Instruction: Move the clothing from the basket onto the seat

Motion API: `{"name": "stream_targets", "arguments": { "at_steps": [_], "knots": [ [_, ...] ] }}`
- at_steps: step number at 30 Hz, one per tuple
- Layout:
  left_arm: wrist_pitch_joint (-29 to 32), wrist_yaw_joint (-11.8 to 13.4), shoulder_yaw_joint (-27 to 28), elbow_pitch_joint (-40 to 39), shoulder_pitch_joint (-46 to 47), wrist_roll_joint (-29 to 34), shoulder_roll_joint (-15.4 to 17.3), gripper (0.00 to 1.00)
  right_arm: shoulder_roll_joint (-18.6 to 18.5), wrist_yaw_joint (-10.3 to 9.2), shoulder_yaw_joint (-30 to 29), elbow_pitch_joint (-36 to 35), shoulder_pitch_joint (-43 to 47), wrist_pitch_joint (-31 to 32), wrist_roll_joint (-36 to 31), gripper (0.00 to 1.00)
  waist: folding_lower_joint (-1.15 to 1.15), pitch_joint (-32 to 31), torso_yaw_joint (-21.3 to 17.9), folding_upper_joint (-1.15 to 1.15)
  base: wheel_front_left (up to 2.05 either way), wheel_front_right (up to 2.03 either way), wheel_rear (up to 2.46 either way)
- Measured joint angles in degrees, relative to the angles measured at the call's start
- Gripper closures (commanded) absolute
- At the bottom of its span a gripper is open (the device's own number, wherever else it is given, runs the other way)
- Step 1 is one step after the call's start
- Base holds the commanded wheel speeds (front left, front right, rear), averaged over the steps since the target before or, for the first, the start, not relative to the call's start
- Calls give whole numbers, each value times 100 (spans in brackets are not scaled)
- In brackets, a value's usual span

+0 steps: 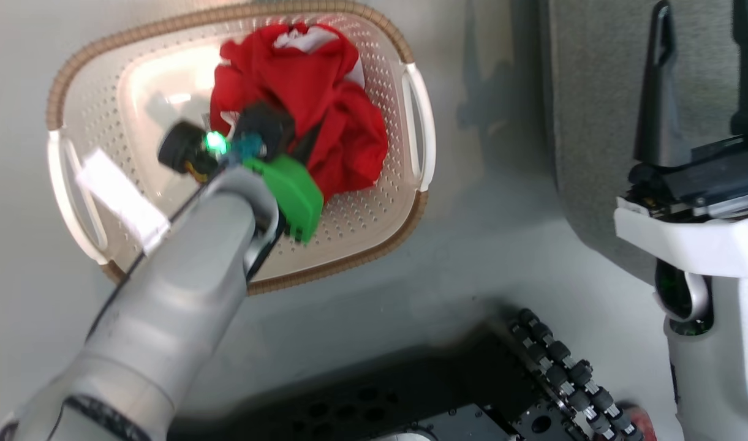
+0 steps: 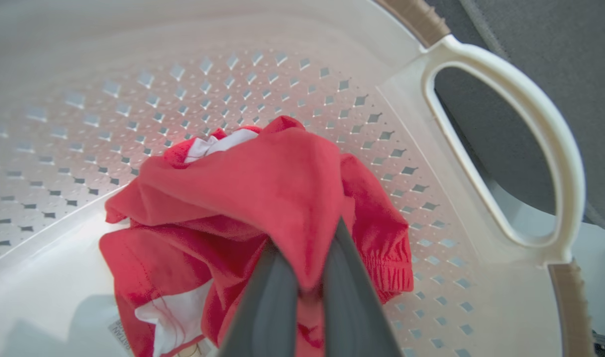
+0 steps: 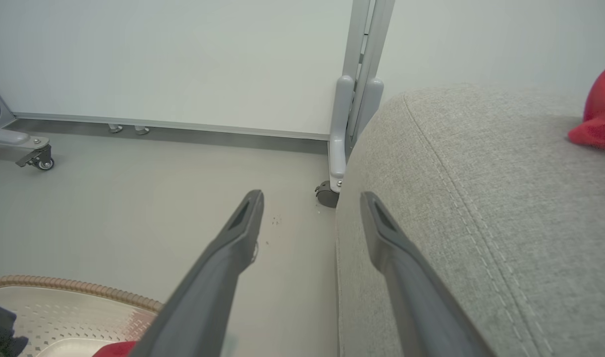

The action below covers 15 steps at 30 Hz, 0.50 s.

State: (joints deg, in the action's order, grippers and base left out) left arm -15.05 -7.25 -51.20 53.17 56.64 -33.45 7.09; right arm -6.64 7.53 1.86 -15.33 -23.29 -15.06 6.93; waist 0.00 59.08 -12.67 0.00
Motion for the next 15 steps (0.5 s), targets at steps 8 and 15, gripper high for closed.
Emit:
{"name": "stream_targets", "arguments": {
  "at_steps": [8, 15],
  "knots": [
    [0, -1, 757, -901, -1130, 876, 79, 100, 3, 0, 138, 355, 235, 0, 4, 0, 0, -855, 43, 0, 0, 0, 0],
    [1, 0, 1484, -1724, -2315, 1427, 21, 100, -7, 0, 283, 722, 701, 0, 3, 0, -1, -1864, 191, 0, 0, 0, 0]
  ]
}}
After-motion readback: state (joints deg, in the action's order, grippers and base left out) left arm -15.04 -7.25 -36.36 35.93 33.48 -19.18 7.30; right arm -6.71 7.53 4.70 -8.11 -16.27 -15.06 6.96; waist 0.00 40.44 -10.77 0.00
